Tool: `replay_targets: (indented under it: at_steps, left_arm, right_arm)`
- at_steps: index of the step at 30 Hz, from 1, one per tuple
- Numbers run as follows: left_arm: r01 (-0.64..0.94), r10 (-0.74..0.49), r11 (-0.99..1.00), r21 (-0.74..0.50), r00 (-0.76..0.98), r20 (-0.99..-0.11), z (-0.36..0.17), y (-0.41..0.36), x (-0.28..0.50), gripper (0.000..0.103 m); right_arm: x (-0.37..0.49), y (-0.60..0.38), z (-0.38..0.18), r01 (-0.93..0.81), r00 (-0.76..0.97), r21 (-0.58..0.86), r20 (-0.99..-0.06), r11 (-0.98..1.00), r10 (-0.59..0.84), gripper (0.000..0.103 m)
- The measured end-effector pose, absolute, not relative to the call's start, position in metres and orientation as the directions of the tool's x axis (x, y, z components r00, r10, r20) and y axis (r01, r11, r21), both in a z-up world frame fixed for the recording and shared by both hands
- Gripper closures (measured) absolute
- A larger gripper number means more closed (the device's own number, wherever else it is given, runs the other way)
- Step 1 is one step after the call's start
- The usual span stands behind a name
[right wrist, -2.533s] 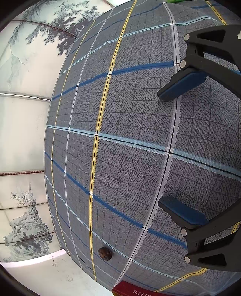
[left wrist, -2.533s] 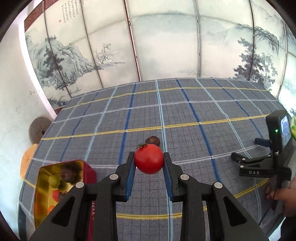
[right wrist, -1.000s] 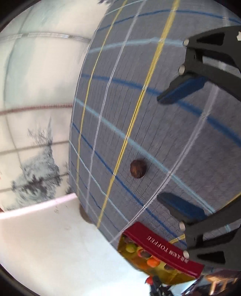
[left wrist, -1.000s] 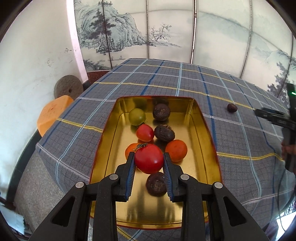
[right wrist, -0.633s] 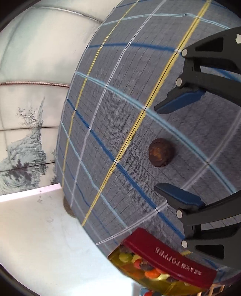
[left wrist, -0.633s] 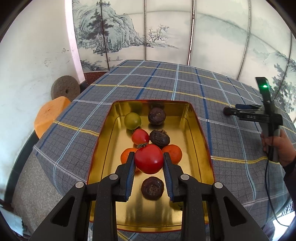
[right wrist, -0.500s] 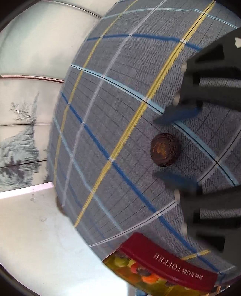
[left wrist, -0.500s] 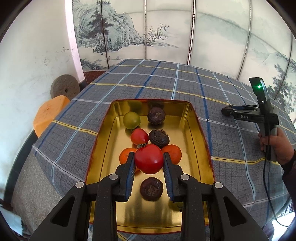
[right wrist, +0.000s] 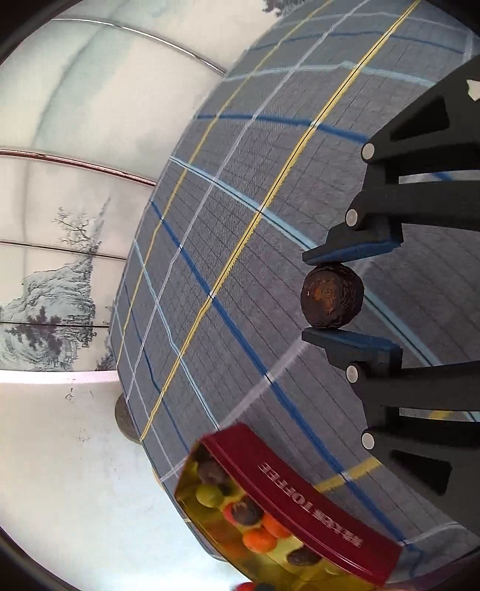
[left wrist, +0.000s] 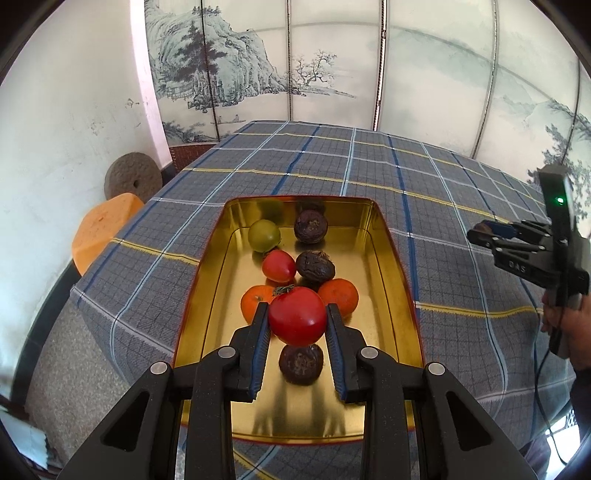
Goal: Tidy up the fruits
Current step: 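Lower the tomato into the tray and open the left gripper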
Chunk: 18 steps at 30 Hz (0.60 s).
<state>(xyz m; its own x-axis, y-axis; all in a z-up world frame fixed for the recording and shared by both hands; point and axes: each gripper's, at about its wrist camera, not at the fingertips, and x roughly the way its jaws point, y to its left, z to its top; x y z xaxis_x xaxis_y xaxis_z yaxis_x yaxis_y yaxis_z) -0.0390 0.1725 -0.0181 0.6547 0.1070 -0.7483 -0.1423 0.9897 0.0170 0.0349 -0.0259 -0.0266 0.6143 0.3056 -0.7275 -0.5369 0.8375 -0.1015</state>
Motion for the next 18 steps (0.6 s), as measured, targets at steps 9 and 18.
replay_targets:
  at_steps: [9,18]
  left_arm:
    - [-0.146,0.117,0.989,0.027,0.656,-0.746,-0.017,0.17,-0.049,0.073]
    - [-0.145,0.12,0.989,0.031,0.659,-0.742,-0.017,0.168,-0.052,0.073]
  right_arm:
    - [-0.004,-0.021,-0.006,-0.525,0.682,-0.2,-0.68,0.828,0.268,0.071]
    - [-0.026,-0.018,0.015,-0.498,0.743,-0.273,-0.624,0.823,0.243,0.071]
